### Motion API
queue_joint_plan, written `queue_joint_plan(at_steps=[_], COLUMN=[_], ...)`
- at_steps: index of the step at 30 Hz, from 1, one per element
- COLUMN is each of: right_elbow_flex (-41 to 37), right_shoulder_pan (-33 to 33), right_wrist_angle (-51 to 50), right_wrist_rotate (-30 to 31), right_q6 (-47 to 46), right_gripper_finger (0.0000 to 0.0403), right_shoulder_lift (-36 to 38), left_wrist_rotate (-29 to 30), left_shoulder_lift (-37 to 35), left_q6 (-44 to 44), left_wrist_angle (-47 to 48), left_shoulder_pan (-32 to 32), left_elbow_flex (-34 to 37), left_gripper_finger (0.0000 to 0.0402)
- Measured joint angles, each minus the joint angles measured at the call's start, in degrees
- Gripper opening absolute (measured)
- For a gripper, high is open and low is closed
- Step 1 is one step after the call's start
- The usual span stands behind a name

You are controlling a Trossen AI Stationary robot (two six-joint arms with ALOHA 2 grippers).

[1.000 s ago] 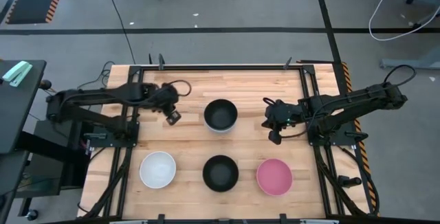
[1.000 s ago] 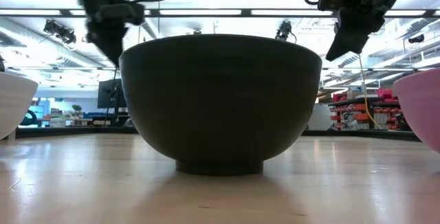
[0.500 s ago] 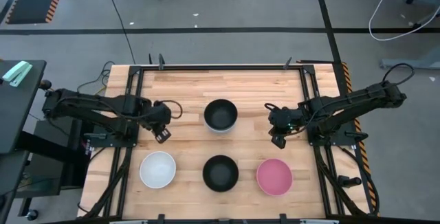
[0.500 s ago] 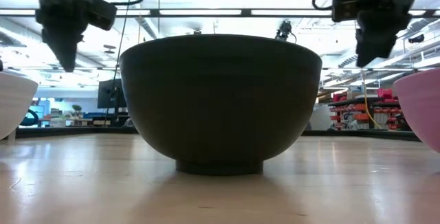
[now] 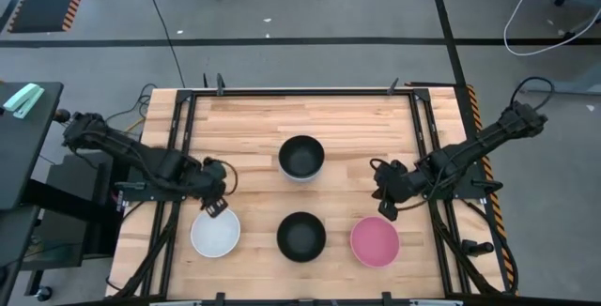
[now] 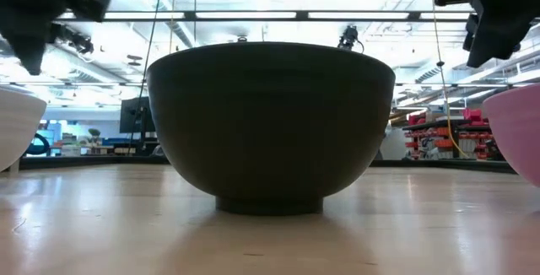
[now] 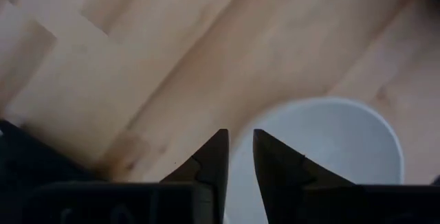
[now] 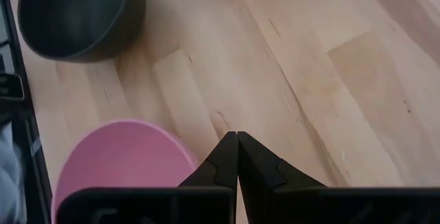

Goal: Nest bowls inside each other
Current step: Stack the white bowl on top of the black bowl

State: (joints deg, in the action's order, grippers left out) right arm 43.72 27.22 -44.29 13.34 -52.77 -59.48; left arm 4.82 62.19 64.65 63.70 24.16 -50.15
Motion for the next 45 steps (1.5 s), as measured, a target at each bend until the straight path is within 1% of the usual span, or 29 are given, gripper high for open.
queue_joint_plan(at_steps=[5, 8, 12, 17, 24, 28, 33, 36, 41, 45], right_elbow_flex=[0.0, 0.0, 0.0, 0.0, 0.0, 0.0, 0.0, 0.0, 0.0, 0.0], right_shoulder_pan=[1.86, 1.97, 1.95, 1.96, 1.95, 1.95, 1.95, 1.95, 1.95, 1.95], right_wrist_angle=[0.01, 0.0, 0.0, 0.0, 0.0, 0.0, 0.0, 0.0, 0.0, 0.02], right_wrist_rotate=[4.04, 4.61, 4.61, 4.57, 4.4, 4.4, 4.41, 4.58, 4.59, 4.59], right_q6=[-2.99, -4.32, -4.72, -4.26, -3.41, -2.99, -2.98, -2.98, -2.98, -2.98], right_gripper_finger=[0.0014, 0.0014, 0.0014, 0.0014, 0.0014, 0.002, 0.0033, 0.0039, 0.0043, 0.0043], right_shoulder_lift=[-0.02, -0.17, -0.17, -0.17, -0.17, -0.17, -0.17, -0.17, -0.17, -0.17], left_wrist_rotate=[0.0, 0.04, 0.61, 1.55, 1.79, 1.63, -1.66, -2.03, -2.03, -2.06], left_shoulder_lift=[0.02, 0.04, 0.04, 0.07, 0.15, 1.43, 3.81, 4.25, 4.37, 5.73], left_q6=[7.96, 13.11, 17.77, 22.9, 23.69, 23.71, 23.45, 23.45, 23.69, 23.69], left_wrist_angle=[0.0, 0.05, 1.12, 4.75, 5.22, 5.19, 5.16, 5.15, 5.18, 5.12], left_shoulder_pan=[5.98, 8.73, 10.94, 11.83, 11.87, 11.87, 11.87, 11.87, 11.87, 11.87], left_elbow_flex=[0.0, 0.0, 0.0, 0.0, 0.0, -0.04, -0.04, -0.04, -0.04, -0.04], left_gripper_finger=[0.0085, 0.0089, 0.0094, 0.0099, 0.0112, 0.0125, 0.0143, 0.0151, 0.0155, 0.015])
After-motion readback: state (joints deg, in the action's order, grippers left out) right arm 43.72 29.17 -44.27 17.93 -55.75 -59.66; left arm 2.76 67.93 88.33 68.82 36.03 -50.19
